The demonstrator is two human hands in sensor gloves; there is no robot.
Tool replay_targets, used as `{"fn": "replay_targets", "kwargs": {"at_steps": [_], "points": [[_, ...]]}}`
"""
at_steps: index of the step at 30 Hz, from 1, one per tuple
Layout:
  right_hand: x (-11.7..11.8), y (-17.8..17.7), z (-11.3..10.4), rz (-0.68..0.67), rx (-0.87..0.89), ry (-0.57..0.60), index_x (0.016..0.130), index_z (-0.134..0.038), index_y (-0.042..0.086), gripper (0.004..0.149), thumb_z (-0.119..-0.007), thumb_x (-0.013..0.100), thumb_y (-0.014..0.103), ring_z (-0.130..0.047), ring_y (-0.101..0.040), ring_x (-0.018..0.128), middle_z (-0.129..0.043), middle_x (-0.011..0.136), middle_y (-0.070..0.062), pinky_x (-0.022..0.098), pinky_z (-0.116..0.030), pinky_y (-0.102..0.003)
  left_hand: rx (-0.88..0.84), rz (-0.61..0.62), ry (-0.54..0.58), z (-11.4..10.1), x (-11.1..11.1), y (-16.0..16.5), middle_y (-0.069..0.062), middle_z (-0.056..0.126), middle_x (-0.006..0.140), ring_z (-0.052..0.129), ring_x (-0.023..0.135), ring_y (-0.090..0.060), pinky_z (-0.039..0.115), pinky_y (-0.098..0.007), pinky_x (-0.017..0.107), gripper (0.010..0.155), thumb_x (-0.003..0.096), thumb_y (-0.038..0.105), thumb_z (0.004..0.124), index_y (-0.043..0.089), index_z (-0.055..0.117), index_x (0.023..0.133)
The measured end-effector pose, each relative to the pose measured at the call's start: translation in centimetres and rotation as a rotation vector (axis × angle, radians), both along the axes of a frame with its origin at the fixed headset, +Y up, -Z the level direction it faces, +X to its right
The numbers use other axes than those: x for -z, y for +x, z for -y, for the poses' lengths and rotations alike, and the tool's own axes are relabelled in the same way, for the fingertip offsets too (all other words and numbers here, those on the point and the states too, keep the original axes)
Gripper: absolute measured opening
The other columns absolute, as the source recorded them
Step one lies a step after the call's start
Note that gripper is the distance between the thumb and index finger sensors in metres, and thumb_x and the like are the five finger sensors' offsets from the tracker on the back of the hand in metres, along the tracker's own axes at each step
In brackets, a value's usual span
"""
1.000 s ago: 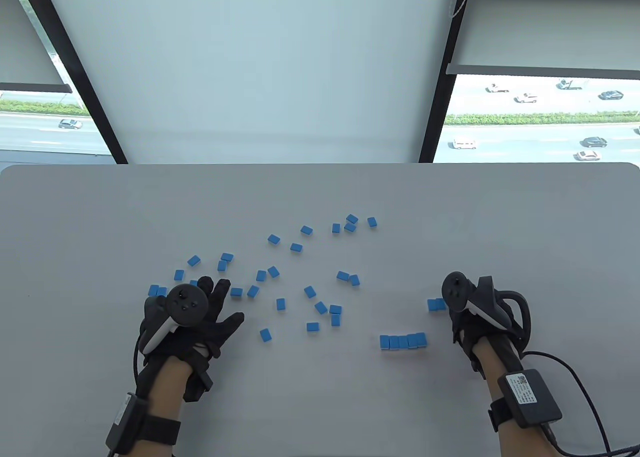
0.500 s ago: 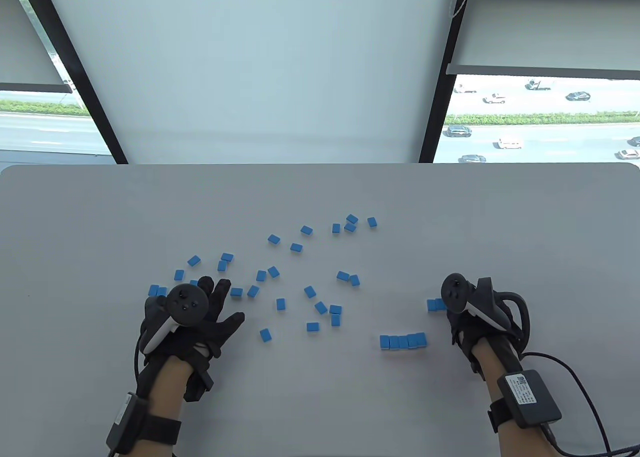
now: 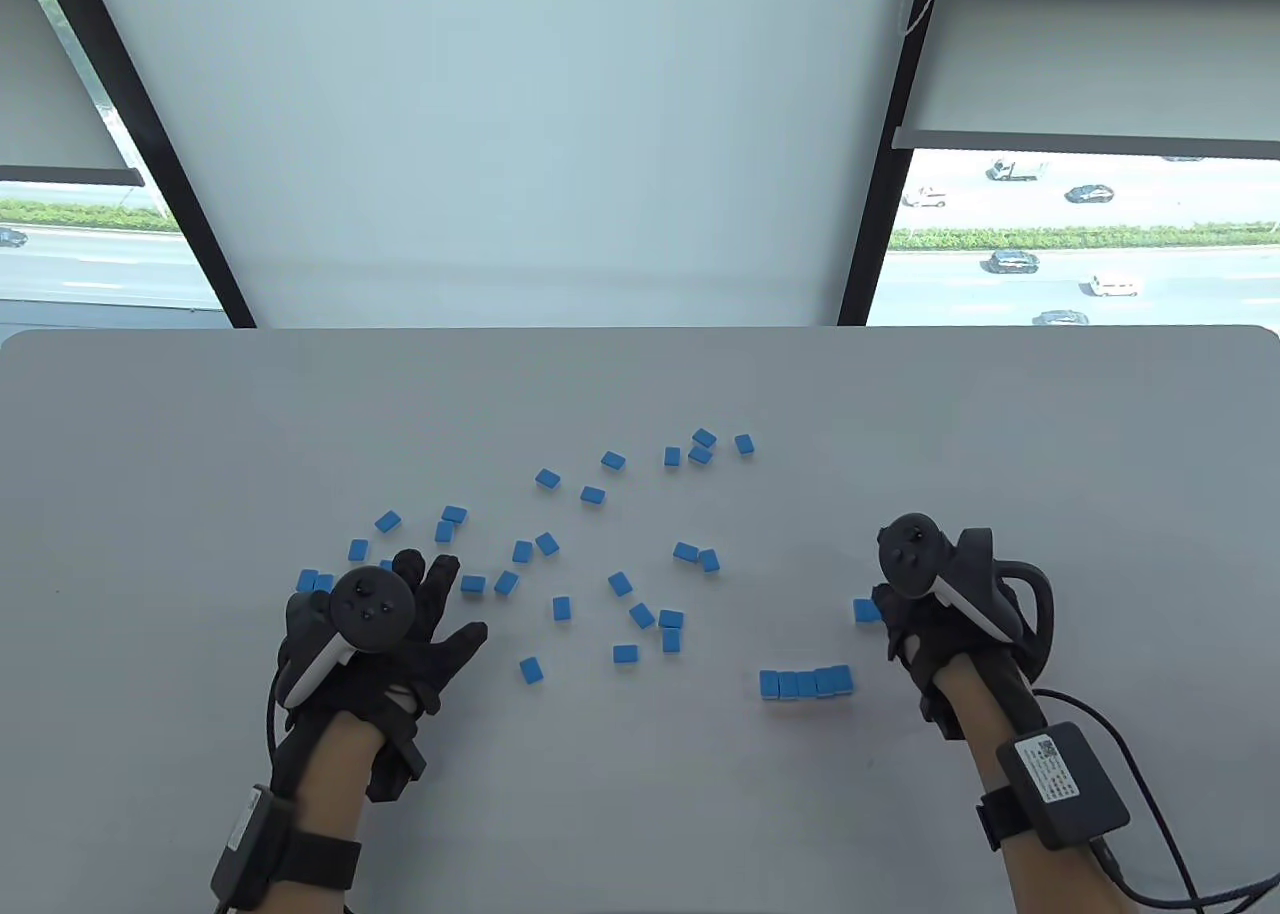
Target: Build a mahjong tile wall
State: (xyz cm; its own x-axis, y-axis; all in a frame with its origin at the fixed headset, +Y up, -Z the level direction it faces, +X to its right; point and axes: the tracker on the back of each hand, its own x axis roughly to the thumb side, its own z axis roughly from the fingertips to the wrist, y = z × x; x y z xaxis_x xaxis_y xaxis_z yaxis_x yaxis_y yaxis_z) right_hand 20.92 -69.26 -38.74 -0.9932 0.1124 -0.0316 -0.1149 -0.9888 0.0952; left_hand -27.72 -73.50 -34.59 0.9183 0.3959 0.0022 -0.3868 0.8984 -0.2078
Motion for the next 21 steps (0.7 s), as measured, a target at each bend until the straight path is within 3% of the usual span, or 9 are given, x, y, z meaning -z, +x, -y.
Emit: {"fn": "replay_targets", "kwargs": {"at_steps": [6, 10, 16, 21], "points": [[3.3, -6.7, -0.6, -0.138, -0.076, -0.05, 0.101, -0.055, 0.031, 0.066, -0.086, 0.043, 0.042, -0.078, -0.035, 0.086, -0.066, 0.101, -0.003, 0.064, -0.068, -0.055, -0.007, 0.004, 0.006, -0.1, 0.0, -0.1, -0.005, 0.031, 0.121, 0.032, 0.107, -0.048, 0.023, -0.074, 0.067, 0.083, 0.0416, 0.069, 0.067, 0.034, 0.041, 0.113], [5.4, -10.8, 1.8, -0.201, -0.048, -0.197, 0.101, -0.055, 0.032, 0.068, -0.088, 0.043, 0.041, -0.076, -0.035, 0.089, -0.064, 0.103, -0.001, 0.066, -0.066, -0.056, -0.005, 0.008, 0.003, 0.0, 0.1, -0.1, -0.005, 0.031, 0.121, 0.032, 0.107, -0.048, 0.023, -0.074, 0.067, 0.083, 0.0416, 0.069, 0.067, 0.034, 0.041, 0.113], [6.6, -13.1, 4.4, -0.215, -0.104, -0.257, 0.102, -0.052, 0.034, 0.07, -0.089, 0.043, 0.04, -0.08, -0.033, 0.084, -0.066, 0.1, -0.001, 0.064, -0.067, -0.055, -0.005, 0.013, 0.0, 0.0, 0.1, -0.1, -0.005, 0.031, 0.121, 0.032, 0.107, -0.048, 0.023, -0.074, 0.067, 0.083, 0.0417, 0.069, 0.067, 0.034, 0.041, 0.113], [7.2, -13.7, 5.0, -0.208, -0.136, -0.265, 0.1, -0.054, 0.034, 0.068, -0.089, 0.043, 0.04, -0.082, -0.032, 0.077, -0.069, 0.095, 0.0, 0.062, -0.069, -0.053, -0.001, 0.016, -0.001, 0.0, 0.1, -0.1, -0.005, 0.031, 0.121, 0.032, 0.107, -0.048, 0.023, -0.074, 0.067, 0.083, 0.0419, 0.069, 0.067, 0.034, 0.041, 0.113]]}}
